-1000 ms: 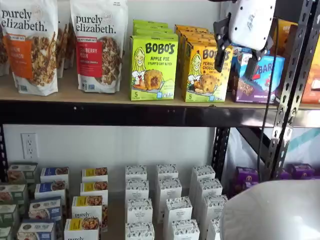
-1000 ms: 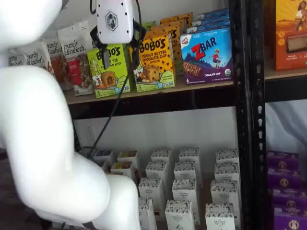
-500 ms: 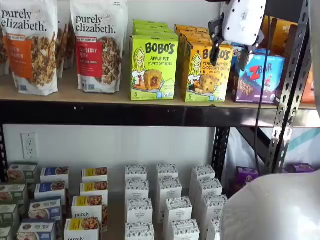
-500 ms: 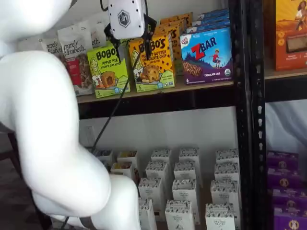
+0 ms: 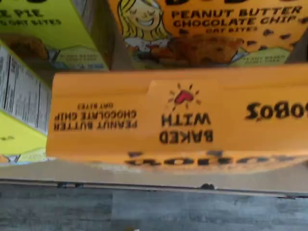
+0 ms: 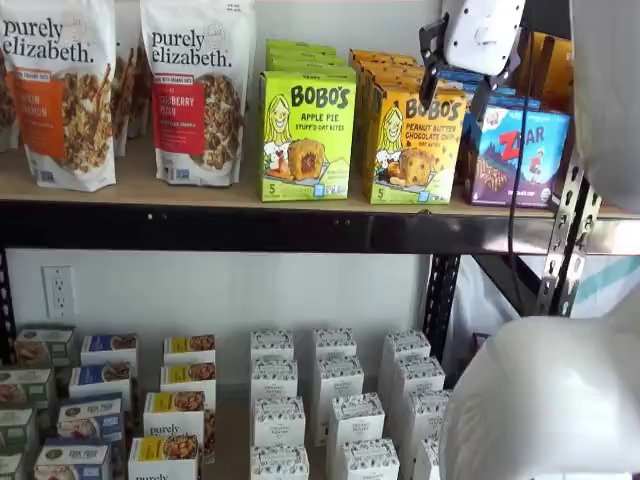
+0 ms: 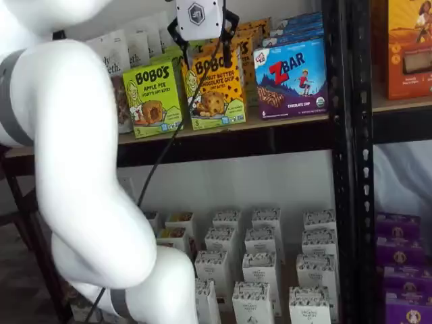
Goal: Pick up the orange box on the top shelf, the fifth box from the left
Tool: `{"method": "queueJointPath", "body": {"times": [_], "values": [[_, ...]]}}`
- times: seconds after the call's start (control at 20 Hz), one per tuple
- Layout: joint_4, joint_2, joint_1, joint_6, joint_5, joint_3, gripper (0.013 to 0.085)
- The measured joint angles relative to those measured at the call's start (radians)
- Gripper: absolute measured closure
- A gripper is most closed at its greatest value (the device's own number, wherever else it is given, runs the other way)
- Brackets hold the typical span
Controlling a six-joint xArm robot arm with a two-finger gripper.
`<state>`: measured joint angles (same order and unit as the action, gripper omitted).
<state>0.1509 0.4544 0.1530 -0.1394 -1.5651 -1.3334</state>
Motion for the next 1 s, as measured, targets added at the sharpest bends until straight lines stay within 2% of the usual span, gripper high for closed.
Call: {"method": "queueJointPath", "body": {"times": [0.35, 0.7, 1.0], "values": [[0.046, -0.052, 0.010, -0.011, -0.008, -0.050, 0.0130], [0.020, -0.061, -0.022, 0.019, 0.005, -0.062, 0.0130], [0.021, -0.056, -0.043, 0.040, 0.009, -0.064, 0.0130]]}}
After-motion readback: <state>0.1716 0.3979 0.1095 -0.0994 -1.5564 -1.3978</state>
